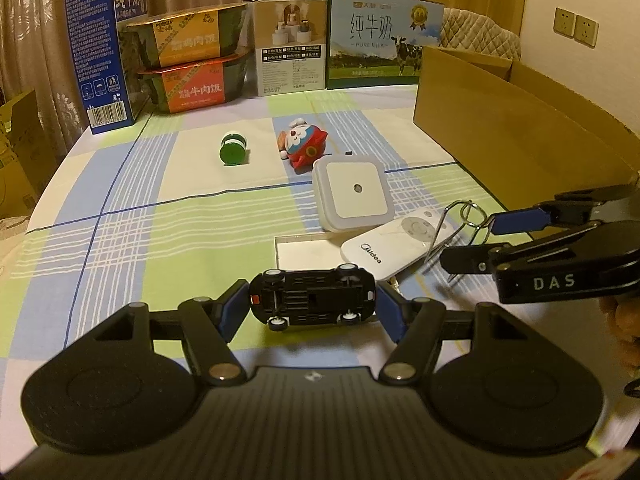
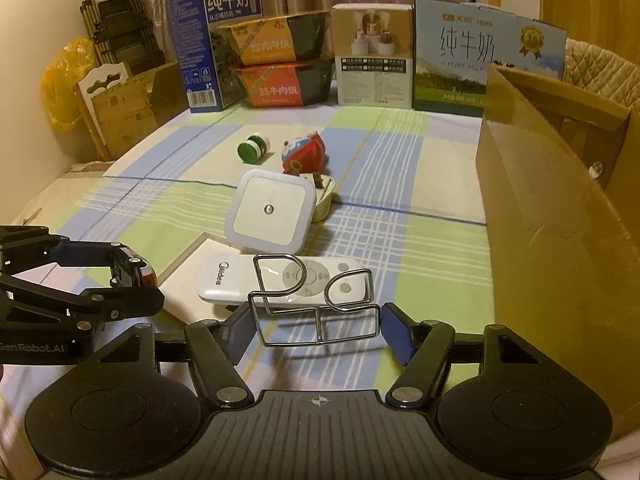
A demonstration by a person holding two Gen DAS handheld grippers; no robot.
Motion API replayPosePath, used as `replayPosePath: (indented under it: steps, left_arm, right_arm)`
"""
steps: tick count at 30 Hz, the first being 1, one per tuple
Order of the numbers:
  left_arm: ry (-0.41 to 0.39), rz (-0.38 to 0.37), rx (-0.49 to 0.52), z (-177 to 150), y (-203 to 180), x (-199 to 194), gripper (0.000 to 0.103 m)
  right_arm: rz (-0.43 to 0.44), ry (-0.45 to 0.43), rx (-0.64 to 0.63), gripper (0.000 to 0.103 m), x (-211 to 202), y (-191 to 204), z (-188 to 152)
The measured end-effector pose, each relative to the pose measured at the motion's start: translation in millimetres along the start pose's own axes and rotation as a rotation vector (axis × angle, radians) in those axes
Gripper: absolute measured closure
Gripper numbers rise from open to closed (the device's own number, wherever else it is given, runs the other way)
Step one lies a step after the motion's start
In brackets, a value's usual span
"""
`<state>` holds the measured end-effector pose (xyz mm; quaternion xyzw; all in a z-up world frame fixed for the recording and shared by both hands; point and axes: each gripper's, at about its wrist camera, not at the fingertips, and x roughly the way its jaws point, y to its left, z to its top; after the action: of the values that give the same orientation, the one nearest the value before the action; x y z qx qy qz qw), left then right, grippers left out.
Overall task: Organize rigid objects
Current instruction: 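Grasp the wire metal rack with the right gripper while the left gripper holds the car, then carry car and rack to the cardboard box while the left gripper releases the car inside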
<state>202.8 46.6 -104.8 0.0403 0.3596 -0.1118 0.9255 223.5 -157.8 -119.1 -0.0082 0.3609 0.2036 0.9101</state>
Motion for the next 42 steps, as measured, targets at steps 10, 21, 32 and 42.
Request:
replayPosePath:
  steps: [10, 21, 32, 42]
  left_arm:
    - [-0.012, 0.006, 0.023, 0.4, -6.6, -12.6, 0.04]
    - [-0.054, 0.023, 0.036, 9.9, -25.3, -47.2, 0.04]
    - [-0.132, -0.007, 0.061, 48.2, -68.8, -95.4, 0.04]
    - [-0.17, -0.09, 0.096, 77.1, -125.5, -106.7, 0.04]
  right_arm:
    - [-0.008, -0.027, 0.0, 0.039, -21.8, 2.4, 6.1]
    - [-0.006, -0.078, 0.0, 0.039, -65.5, 6.8, 15.8]
    - [-0.049, -0.164, 0.0, 0.039, -136.1, -2.1, 33.0]
    - [-0.15, -0.208, 0.06, 0.039, -189.2, -51.2, 37.5]
